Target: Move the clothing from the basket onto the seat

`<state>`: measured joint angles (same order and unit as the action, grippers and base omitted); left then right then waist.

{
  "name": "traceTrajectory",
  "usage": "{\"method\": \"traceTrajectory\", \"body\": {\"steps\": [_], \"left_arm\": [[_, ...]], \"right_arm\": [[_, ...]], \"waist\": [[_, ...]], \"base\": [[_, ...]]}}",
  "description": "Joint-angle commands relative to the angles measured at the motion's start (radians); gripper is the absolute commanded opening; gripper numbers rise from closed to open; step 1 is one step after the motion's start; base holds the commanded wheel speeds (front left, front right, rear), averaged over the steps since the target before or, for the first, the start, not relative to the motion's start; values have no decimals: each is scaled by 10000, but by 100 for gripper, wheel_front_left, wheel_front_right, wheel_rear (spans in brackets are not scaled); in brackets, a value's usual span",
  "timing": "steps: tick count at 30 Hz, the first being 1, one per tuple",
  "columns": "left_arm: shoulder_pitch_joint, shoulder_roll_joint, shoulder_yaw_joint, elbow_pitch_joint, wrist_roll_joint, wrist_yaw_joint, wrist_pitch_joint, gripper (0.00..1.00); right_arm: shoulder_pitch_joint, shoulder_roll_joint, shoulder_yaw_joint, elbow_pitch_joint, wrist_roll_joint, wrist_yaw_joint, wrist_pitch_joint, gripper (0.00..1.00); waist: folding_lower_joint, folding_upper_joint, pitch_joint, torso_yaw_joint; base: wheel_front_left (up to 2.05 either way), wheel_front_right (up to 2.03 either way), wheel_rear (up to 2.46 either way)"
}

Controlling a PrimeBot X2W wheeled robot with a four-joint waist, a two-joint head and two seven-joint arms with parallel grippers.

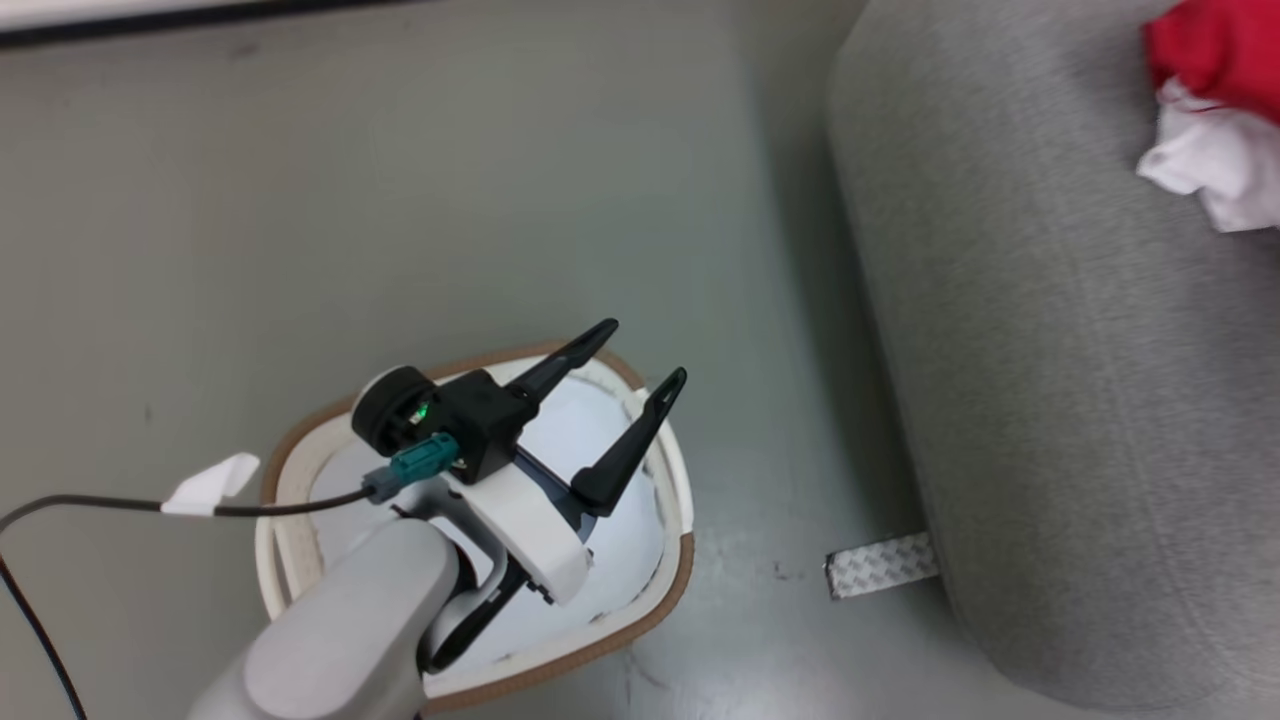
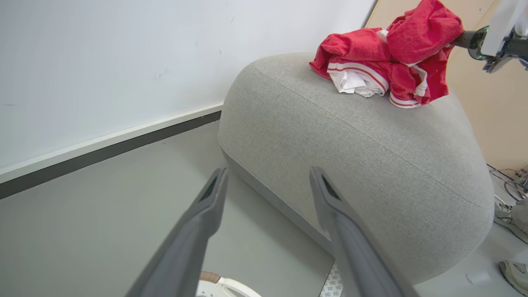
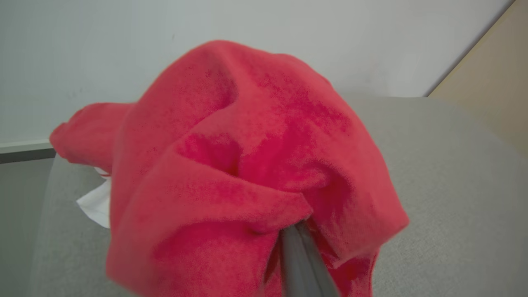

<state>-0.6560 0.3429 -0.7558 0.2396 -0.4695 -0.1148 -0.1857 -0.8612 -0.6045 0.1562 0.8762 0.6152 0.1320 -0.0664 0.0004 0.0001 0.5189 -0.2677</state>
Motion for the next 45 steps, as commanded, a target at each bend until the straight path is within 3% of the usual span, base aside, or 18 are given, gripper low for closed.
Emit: {"method": "traceTrajectory", "body": {"steps": [1, 5, 9, 10, 12, 22, 33, 45], "left_arm": [[-67, 85, 10, -72, 35, -2, -7, 100], [-185, 184, 96, -149, 4, 51, -42, 100], [-202, 146, 98, -96, -42, 77, -81, 100], [-189, 132, 96, -56, -60, 80, -112, 100], [-153, 86, 98, 15, -112, 93, -190, 100], [274, -252, 224, 646, -354, 229, -568, 100], [1026, -516, 1121, 1022, -807, 580, -780, 100], [2148, -561, 2914, 565, -675, 1016, -791, 100]], "right_arm": [[-132, -50, 47, 212, 161, -26, 224, 0], [-287, -188, 458, 762, 726, -26, 1291, 0], [-379, -272, 787, 965, 1034, -25, 1547, 2], [-388, -260, 864, 1009, 1068, -26, 1559, 29], [-385, -306, 1047, 1078, 1093, -26, 1538, 100], [696, -655, 1903, 625, 1714, -26, 1754, 100], [2057, -1472, 1807, -1891, 2030, -26, 847, 100], [3305, -256, 613, -4364, 1049, -25, -122, 100]], "waist": [[-4, -1, 397, 288], [-4, -1, 614, 340], [-4, -1, 576, 318], [-4, -1, 517, 294], [-4, -1, 362, 253], [-4, -1, -1241, 236], [-4, -1, -3412, 772], [-4, -1, -4535, 1708]], "base": [[0, 0, 0], [0, 0, 0], [0, 0, 0], [0, 0, 0], [0, 0, 0], [0, 0, 0], [0, 0, 0], [0, 0, 0]]}}
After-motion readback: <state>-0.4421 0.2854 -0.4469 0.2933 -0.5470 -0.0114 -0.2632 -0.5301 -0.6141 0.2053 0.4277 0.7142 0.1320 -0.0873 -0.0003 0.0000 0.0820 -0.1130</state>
